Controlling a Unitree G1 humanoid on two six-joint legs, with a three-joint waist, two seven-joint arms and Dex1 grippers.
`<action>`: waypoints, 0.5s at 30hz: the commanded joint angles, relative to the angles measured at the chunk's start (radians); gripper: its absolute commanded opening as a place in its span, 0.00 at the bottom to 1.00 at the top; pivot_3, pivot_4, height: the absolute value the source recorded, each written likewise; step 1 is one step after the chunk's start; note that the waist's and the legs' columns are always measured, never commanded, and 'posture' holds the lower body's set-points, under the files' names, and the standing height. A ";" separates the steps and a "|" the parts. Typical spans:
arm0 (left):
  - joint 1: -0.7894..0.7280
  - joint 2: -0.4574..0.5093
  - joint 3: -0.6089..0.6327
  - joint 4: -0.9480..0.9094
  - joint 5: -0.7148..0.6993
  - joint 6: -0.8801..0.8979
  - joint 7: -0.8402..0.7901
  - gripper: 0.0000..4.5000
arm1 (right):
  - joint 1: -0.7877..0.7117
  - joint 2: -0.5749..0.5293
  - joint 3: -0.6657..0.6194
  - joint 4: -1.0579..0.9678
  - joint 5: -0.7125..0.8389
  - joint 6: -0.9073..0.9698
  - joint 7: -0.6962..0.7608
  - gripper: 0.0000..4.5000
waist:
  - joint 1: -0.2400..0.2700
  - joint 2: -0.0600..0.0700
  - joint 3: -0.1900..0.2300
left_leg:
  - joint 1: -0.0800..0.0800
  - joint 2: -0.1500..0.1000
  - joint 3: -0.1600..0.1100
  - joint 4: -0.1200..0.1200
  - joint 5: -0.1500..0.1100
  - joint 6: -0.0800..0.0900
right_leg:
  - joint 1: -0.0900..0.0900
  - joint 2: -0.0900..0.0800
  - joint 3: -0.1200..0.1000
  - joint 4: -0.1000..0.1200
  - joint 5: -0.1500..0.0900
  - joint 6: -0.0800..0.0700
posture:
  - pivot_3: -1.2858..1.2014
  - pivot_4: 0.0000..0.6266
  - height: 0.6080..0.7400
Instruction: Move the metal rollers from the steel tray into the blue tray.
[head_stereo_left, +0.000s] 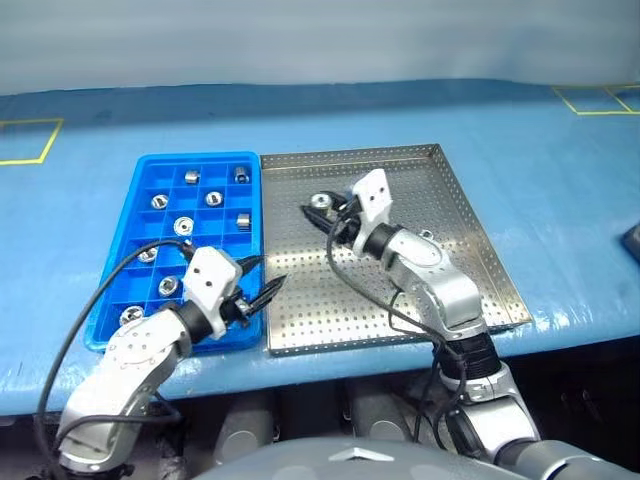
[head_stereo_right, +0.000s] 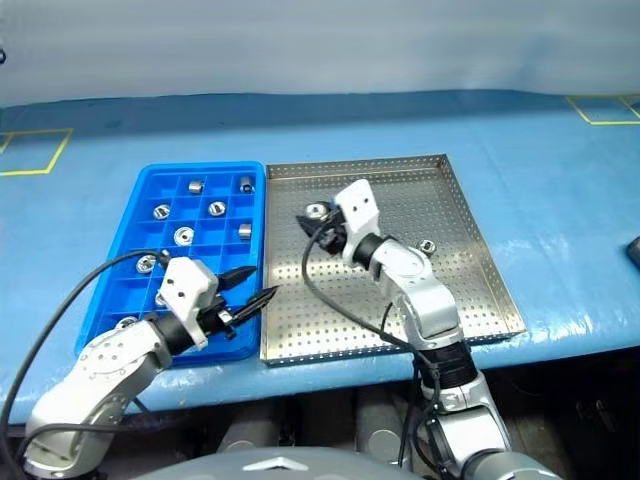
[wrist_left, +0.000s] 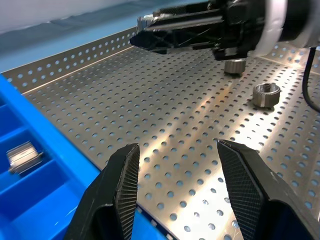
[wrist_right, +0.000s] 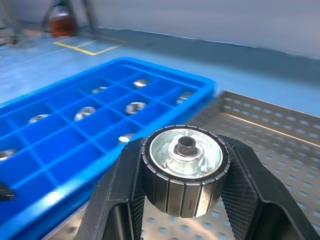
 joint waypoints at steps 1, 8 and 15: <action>0.051 0.025 0.078 -0.101 -0.047 -0.017 -0.023 0.60 | -0.068 0.020 0.026 0.009 0.015 -0.018 0.045 0.38 | 0.004 0.000 0.000 | 0.000 0.000 0.000 0.000 0.000 0.000 | 0.000 0.000 0.000 0.000 0.000 0.000 | 0.50 0.24 1.00; 0.159 0.023 0.191 -0.194 -0.090 -0.012 0.007 0.60 | -0.195 0.097 0.091 0.215 -0.013 -0.092 0.126 0.38 | 0.024 0.000 0.000 | 0.000 0.000 0.000 -0.001 0.002 -0.004 | 0.000 0.001 0.000 0.000 0.000 0.000 | 0.54 0.24 1.00; 0.225 -0.011 0.194 -0.256 -0.090 -0.016 0.063 0.60 | -0.286 0.185 0.117 0.446 -0.029 -0.199 0.216 0.38 | 0.054 0.000 0.000 | 0.000 -0.001 -0.001 -0.003 0.003 -0.006 | 0.000 0.002 -0.001 -0.001 -0.001 -0.001 | 0.57 0.24 1.00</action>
